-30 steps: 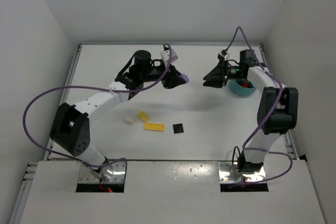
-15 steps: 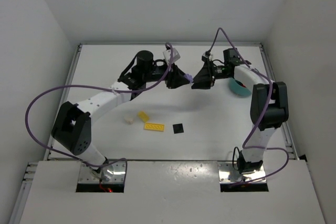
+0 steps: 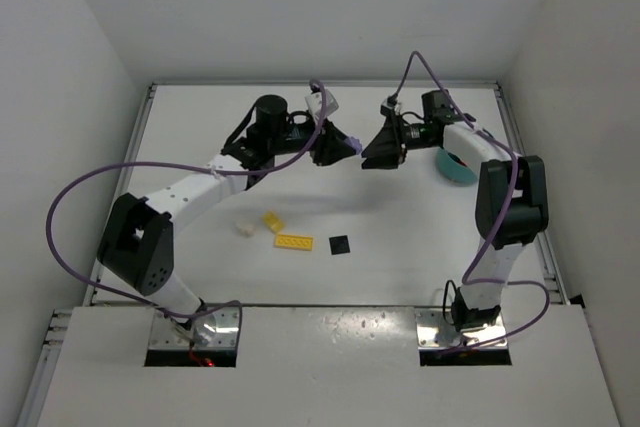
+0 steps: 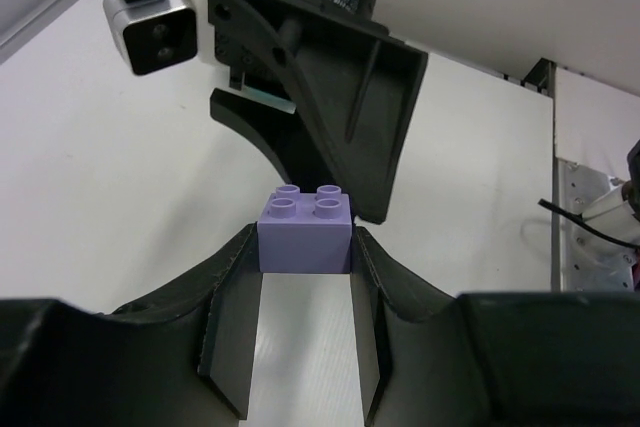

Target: Sort the legos into containers by color

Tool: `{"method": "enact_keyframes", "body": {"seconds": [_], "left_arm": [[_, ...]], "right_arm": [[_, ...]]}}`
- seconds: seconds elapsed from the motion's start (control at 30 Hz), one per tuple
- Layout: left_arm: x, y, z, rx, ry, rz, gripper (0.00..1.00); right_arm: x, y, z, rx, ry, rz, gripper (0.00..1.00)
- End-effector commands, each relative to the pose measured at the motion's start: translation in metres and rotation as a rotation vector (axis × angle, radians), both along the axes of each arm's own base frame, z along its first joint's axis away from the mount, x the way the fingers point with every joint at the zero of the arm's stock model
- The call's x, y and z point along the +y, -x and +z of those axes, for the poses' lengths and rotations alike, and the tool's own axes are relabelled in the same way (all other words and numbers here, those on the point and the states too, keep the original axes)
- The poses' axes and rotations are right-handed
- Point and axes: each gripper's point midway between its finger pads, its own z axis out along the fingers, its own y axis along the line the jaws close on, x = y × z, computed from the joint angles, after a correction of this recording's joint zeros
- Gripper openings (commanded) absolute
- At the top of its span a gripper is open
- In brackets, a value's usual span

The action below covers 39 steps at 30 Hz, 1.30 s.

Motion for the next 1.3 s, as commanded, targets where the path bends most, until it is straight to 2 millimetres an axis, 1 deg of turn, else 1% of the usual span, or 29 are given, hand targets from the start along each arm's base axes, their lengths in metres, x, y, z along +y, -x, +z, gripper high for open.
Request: {"method": "enact_keyframes", "body": {"seconds": [0.0, 0.03, 0.07, 0.1, 0.13, 0.27, 0.3, 0.33, 0.37, 0.4, 0.43, 0.47, 0.53, 0.57, 0.6, 0.63, 0.67, 0.7, 0.77, 0.87, 0.93, 0.97, 1.0, 1.1, 1.13, 1.17, 1.23, 1.27], "left_arm": [[0.009, 0.005, -0.002, -0.027, -0.013, 0.002, 0.25], [0.009, 0.005, -0.006, -0.029, -0.021, 0.001, 0.25], [0.009, 0.005, -0.006, -0.029, -0.021, 0.001, 0.25], [0.01, 0.007, -0.012, -0.017, -0.029, 0.001, 0.25], [0.01, 0.006, -0.01, -0.026, -0.023, 0.001, 0.25], [0.009, 0.007, -0.01, -0.034, -0.024, -0.011, 0.25], [0.005, 0.01, -0.014, -0.026, -0.029, -0.022, 0.25], [0.004, 0.009, -0.009, -0.035, -0.023, -0.022, 0.25], [0.001, 0.012, -0.009, -0.036, -0.023, -0.032, 0.25], [-0.001, 0.01, -0.008, -0.037, -0.022, -0.032, 0.25], [-0.005, 0.014, -0.008, -0.037, -0.022, -0.045, 0.25], [-0.006, 0.012, -0.008, -0.038, -0.021, -0.045, 0.25], [-0.009, 0.016, -0.008, -0.039, -0.021, -0.055, 0.25], [-0.011, 0.015, -0.002, -0.055, -0.01, -0.055, 0.25], [-0.014, 0.02, -0.001, -0.055, -0.008, -0.075, 0.25], [-0.015, 0.019, -0.005, -0.047, -0.013, -0.075, 0.25], [-0.015, 0.019, -0.006, -0.047, -0.013, -0.075, 0.25], [-0.019, 0.021, -0.001, -0.055, -0.008, -0.084, 0.25], [-0.019, 0.021, -0.001, -0.063, -0.01, -0.085, 0.25], [-0.019, 0.02, 0.004, -0.065, -0.01, -0.085, 0.25], [-0.019, 0.02, 0.002, -0.066, -0.017, -0.086, 0.25], [-0.019, 0.02, 0.007, -0.075, -0.011, -0.086, 0.25], [-0.019, 0.02, 0.007, -0.075, -0.011, -0.086, 0.25], [-0.019, 0.018, 0.007, -0.076, -0.013, -0.077, 0.25], [-0.019, 0.015, 0.003, -0.069, -0.019, -0.068, 0.25], [-0.019, 0.015, 0.003, -0.069, -0.019, -0.068, 0.25], [-0.019, 0.013, 0.002, -0.08, -0.024, -0.061, 0.25], [-0.018, 0.012, -0.002, -0.081, -0.033, -0.053, 0.25]], "right_arm": [[0.002, 0.014, 0.05, -0.097, -0.151, 0.107, 0.56], [0.002, 0.013, 0.056, -0.109, -0.151, 0.108, 0.56], [0.002, 0.014, 0.057, -0.096, -0.15, 0.108, 0.56], [0.002, 0.012, 0.06, -0.097, -0.149, 0.109, 0.56], [0.002, 0.011, 0.064, -0.111, -0.15, 0.11, 0.56], [0.002, 0.01, 0.065, -0.111, -0.149, 0.111, 0.56], [0.002, 0.011, 0.062, -0.099, -0.148, 0.11, 0.56], [0.002, 0.01, 0.062, -0.1, -0.148, 0.111, 0.56], [0.002, 0.01, 0.062, -0.1, -0.148, 0.111, 0.56], [0.002, 0.01, 0.062, -0.1, -0.148, 0.111, 0.57], [0.005, 0.012, 0.063, -0.103, -0.148, 0.121, 0.57], [0.005, 0.011, 0.057, -0.074, -0.145, 0.12, 0.57], [0.005, 0.01, 0.058, -0.083, -0.145, 0.122, 0.59], [0.005, 0.01, 0.058, -0.074, -0.144, 0.121, 0.59], [0.005, 0.009, 0.055, -0.065, -0.144, 0.121, 0.6], [0.005, 0.009, 0.055, -0.064, -0.144, 0.121, 0.61], [0.005, 0.009, 0.055, -0.064, -0.144, 0.121, 0.61], [0.005, 0.008, 0.052, -0.055, -0.143, 0.12, 0.61], [0.008, 0.01, 0.052, -0.055, -0.143, 0.129, 0.62], [0.008, 0.01, 0.05, -0.058, -0.143, 0.13, 0.62], [0.008, 0.011, 0.048, -0.044, -0.141, 0.13, 0.62], [0.008, 0.011, 0.047, -0.044, -0.141, 0.13, 0.62], [0.011, 0.013, 0.047, -0.043, -0.142, 0.139, 0.62], [0.011, 0.014, 0.05, -0.053, -0.142, 0.14, 0.62], [0.014, 0.017, 0.053, -0.07, -0.144, 0.152, 0.6], [0.014, 0.018, 0.051, -0.06, -0.143, 0.151, 0.58], [0.013, 0.022, 0.055, -0.078, -0.144, 0.153, 0.54], [0.013, 0.023, 0.052, -0.055, -0.142, 0.152, 0.5]]}}
